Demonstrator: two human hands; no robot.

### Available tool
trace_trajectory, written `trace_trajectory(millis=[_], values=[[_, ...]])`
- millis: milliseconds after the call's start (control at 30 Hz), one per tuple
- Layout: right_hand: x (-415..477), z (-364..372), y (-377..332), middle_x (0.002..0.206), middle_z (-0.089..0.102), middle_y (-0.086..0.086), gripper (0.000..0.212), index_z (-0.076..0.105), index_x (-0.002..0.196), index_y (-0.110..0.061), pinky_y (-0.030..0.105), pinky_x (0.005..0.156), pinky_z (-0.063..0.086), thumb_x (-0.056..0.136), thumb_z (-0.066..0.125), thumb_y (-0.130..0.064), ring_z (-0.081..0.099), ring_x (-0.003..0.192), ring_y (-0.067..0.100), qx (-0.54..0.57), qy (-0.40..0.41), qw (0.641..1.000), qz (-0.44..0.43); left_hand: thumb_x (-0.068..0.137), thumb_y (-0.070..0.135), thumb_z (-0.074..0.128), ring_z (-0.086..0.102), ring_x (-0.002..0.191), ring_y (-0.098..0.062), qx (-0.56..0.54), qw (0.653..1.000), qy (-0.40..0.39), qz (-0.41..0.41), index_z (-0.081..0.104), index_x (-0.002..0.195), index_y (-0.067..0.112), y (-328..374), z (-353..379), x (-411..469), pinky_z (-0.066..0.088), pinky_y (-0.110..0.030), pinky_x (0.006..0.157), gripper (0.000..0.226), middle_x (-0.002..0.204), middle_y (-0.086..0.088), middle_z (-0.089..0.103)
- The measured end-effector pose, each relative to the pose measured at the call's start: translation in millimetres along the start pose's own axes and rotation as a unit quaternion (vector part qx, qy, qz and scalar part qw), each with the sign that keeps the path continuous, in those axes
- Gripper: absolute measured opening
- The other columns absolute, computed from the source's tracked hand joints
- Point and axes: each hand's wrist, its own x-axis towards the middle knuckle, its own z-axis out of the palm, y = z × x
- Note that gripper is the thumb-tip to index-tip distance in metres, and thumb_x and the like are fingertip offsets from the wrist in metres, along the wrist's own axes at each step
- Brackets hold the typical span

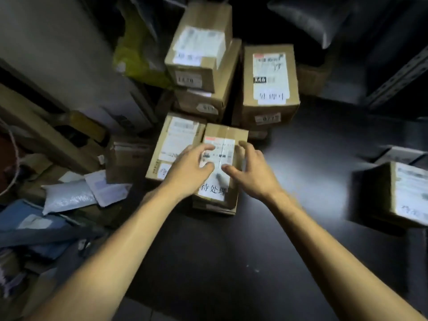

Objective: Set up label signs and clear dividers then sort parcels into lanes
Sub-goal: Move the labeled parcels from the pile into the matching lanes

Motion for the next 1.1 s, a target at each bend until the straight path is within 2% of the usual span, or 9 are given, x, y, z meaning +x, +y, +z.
trace_trajectory(millis=[100,233,400,500,633,767,933,1000,1100], values=[[13,22,16,0.138,0.053,0.005,0.076,0.027,0.145,-0.031,0.043,0.102,0.044,0.084,0.072,-0.032,0.052,0.124,0.028,0.033,0.004,0.999,-0.003,0.083,0.018,0.066,0.044,0.122,-0.020,0.108,0.992,0.040,0.049,0.060,0.126,0.030,-9,13,21,0.039,-0.035,0.103,0.045,0.133,0.003,0.041],[19,22,19,0.134,0.053,-0.003,0.075,0.030,0.141,-0.027,0.037,0.092,0.048,0.081,0.076,-0.029,0.056,0.115,0.021,0.030,0.026,0.999,-0.015,0.080,0.015,0.068,0.051,0.117,-0.023,0.084,0.993,0.038,0.071,0.060,0.118,0.032,-15,9,31,0.045,-0.040,0.101,0.042,0.128,0.004,0.036],[21,22,6,0.124,0.049,-0.009,0.084,0.021,0.147,-0.025,0.032,0.084,0.051,0.083,0.075,-0.016,0.058,0.108,0.016,0.047,0.019,0.998,0.028,0.081,0.016,0.069,0.054,0.111,-0.031,0.110,0.993,0.000,0.044,0.043,0.129,0.035,-11,2,39,0.041,-0.033,0.077,0.058,0.132,0.000,0.034],[19,23,-1,0.134,0.051,-0.010,0.105,0.001,0.156,-0.025,0.036,0.094,0.052,0.084,0.073,-0.006,0.059,0.116,0.015,0.123,0.014,0.989,0.080,0.081,0.016,0.067,0.052,0.114,-0.035,0.101,0.994,-0.035,0.011,0.028,0.142,0.034,-5,-2,43,0.039,-0.035,0.080,0.075,0.137,-0.006,0.035],[11,25,-4,0.127,0.061,-0.001,0.086,0.020,0.150,-0.025,0.032,0.077,0.057,0.084,0.072,-0.004,0.065,0.105,0.017,0.180,0.041,0.974,0.132,0.082,0.017,0.065,0.049,0.121,-0.033,0.058,0.997,-0.055,-0.007,0.023,0.146,0.032,4,-7,36,0.043,-0.041,0.095,0.079,0.137,-0.007,0.042],[-15,29,-1,0.123,0.064,-0.003,0.079,0.025,0.146,-0.024,0.032,0.072,0.059,0.084,0.070,-0.003,0.068,0.100,0.014,0.257,0.045,0.950,0.168,0.082,0.024,0.065,0.049,0.124,-0.032,0.038,0.998,-0.041,-0.019,0.033,0.144,0.025,13,-8,26,0.041,-0.045,0.103,0.070,0.139,-0.005,0.048],[-49,13,4,0.125,0.063,-0.004,0.080,0.026,0.147,-0.025,0.036,0.080,0.059,0.085,0.070,-0.003,0.067,0.105,0.016,0.295,0.089,0.934,0.180,0.081,0.024,0.063,0.060,0.108,-0.023,0.015,0.998,-0.052,0.042,0.062,0.117,0.035,37,-1,5,0.040,-0.027,0.079,0.038,0.124,0.004,0.058],[-65,-3,6,0.124,0.063,-0.005,0.075,0.029,0.145,-0.026,0.032,0.074,0.058,0.086,0.069,-0.004,0.067,0.104,0.016,0.299,0.114,0.931,0.179,0.082,0.024,0.064,0.059,0.108,-0.023,-0.021,0.997,-0.050,0.060,0.061,0.121,0.032,54,6,-5,0.042,-0.028,0.082,0.040,0.116,0.004,0.053],[-91,-29,8,0.123,0.063,-0.007,0.076,0.029,0.145,-0.028,0.045,0.085,0.059,0.085,0.070,-0.005,0.067,0.107,0.017,0.297,0.162,0.925,0.170,0.082,0.022,0.066,0.056,0.112,-0.024,-0.079,0.991,-0.058,0.093,0.060,0.124,0.029,86,13,-19,0.046,-0.037,0.096,0.042,0.108,0.005,0.047]])
